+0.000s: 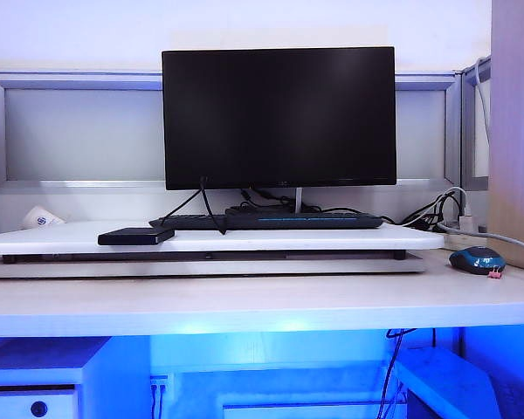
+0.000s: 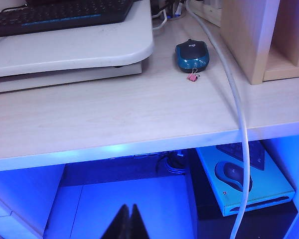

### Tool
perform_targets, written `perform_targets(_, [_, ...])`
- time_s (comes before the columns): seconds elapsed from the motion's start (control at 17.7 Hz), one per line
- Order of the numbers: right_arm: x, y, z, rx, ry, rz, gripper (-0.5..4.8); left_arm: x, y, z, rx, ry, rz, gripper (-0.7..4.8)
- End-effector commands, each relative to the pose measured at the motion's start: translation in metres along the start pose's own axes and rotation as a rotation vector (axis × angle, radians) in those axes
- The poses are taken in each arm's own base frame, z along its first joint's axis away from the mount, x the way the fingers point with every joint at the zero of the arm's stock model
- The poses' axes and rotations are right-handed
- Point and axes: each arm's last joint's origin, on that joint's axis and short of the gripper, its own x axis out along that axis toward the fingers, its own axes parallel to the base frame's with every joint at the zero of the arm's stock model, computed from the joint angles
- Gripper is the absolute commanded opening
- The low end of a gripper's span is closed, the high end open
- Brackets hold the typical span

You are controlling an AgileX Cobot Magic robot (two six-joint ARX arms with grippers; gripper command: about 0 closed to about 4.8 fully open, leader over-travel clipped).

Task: Unplug the data cable of the portable hard drive.

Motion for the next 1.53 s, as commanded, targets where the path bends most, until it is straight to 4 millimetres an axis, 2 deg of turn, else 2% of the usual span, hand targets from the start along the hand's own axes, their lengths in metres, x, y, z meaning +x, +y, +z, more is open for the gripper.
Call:
perform_targets(0.06, [0.0, 0.0, 0.001, 0.004, -0.011, 0.003, -0.04, 0.001, 0.0, -0.003, 0.001, 0.013, 0.004, -0.06])
perform_targets(0.85, [0.0, -0.001, -0.007, 0.001, 0.066, -0.009, -0.05, 0.001, 0.0, -0.003, -0.003, 0.012, 0.003, -0.06])
perform_targets(0.9, [0.0, -0.001, -0.006, 0.001, 0.062, -0.008, -0.04, 0.0, 0.0, 0.006, -0.132, -0.067, -0.014, -0.06])
perform_targets(0.96, [0.0, 0.001, 0.001, 0.004, -0.011, 0.042, -0.04, -0.004, -0.003, 0.028, -0.305, -0.264, -0.093, 0.0])
perform_targets(1.07, [0.0, 0.003, 0.008, 0.003, -0.078, 0.087, 0.06, -0.01, -0.006, 0.042, -0.308, -0.298, -0.12, 0.49])
perform_targets(1.13, [-0.001, 0.004, 0.012, 0.003, -0.109, 0.091, 0.54, -0.013, -0.007, 0.049, -0.321, -0.313, -0.137, 0.89])
perform_targets(1.19, [-0.002, 0.004, 0.015, 0.003, -0.12, 0.09, 1.39, -0.015, -0.008, 0.055, -0.354, -0.326, -0.148, 1.26])
perform_targets(1.24, [-0.002, 0.005, 0.017, 0.003, -0.128, 0.091, 1.88, -0.018, -0.009, 0.059, -0.387, -0.338, -0.159, 1.79])
perform_targets(1.3, [-0.004, 0.005, 0.021, 0.004, -0.137, 0.092, 2.05, -0.02, -0.01, 0.065, -0.412, -0.351, -0.171, 2.45])
perform_targets(1.47, [-0.008, 0.007, 0.033, 0.006, -0.177, 0.098, 2.1, -0.028, -0.014, 0.08, -0.443, -0.376, -0.226, 4.07])
perform_targets(1.53, [-0.01, 0.008, 0.04, 0.007, -0.199, 0.102, 2.12, -0.03, -0.015, 0.086, -0.46, -0.377, -0.249, 4.14])
